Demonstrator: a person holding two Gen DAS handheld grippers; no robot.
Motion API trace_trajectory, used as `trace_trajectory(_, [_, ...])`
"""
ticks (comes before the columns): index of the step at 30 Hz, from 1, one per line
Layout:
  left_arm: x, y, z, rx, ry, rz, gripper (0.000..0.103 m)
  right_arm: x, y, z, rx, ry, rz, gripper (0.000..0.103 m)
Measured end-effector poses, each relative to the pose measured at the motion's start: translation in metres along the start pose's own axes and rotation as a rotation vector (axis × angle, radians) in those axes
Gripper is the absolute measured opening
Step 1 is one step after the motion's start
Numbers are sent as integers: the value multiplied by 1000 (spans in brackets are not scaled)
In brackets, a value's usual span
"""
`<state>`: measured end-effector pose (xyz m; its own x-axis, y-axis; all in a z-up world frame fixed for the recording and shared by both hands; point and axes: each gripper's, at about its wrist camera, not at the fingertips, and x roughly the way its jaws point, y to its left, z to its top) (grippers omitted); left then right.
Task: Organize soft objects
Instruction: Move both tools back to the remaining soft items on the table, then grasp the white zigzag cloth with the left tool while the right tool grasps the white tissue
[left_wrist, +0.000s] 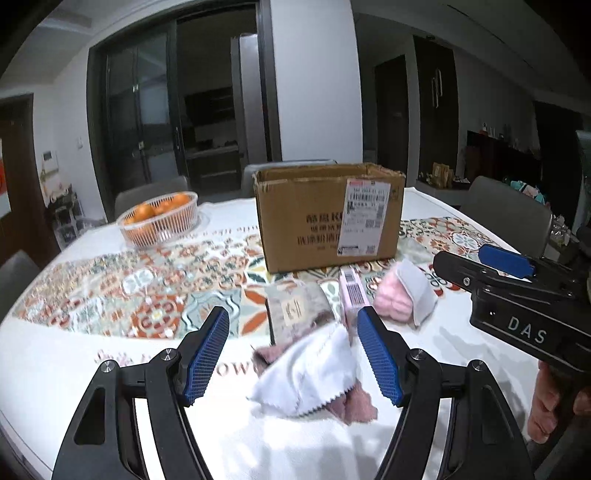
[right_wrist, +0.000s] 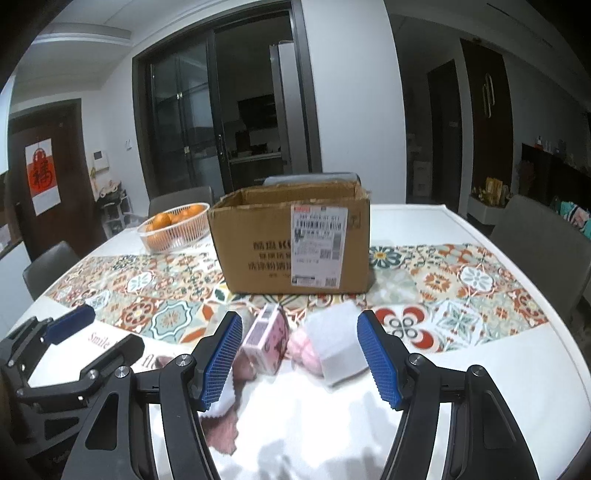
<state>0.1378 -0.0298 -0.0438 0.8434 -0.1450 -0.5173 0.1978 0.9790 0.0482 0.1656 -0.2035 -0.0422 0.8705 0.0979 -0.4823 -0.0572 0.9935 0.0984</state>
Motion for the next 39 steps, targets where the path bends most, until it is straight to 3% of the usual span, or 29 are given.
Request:
trace_trajectory(27, [64,-15,-39,6,201,-3,71,70,-23,-27,33,159,-15,66])
trace_trajectory(34, [71,-15,-42,-4,222,-7,71,83,-21,-19,7,148,-31,66])
trace_trajectory(39, [75,-14,-43,-8,231,6,59,94,-18,-16,-14,153,-38,64])
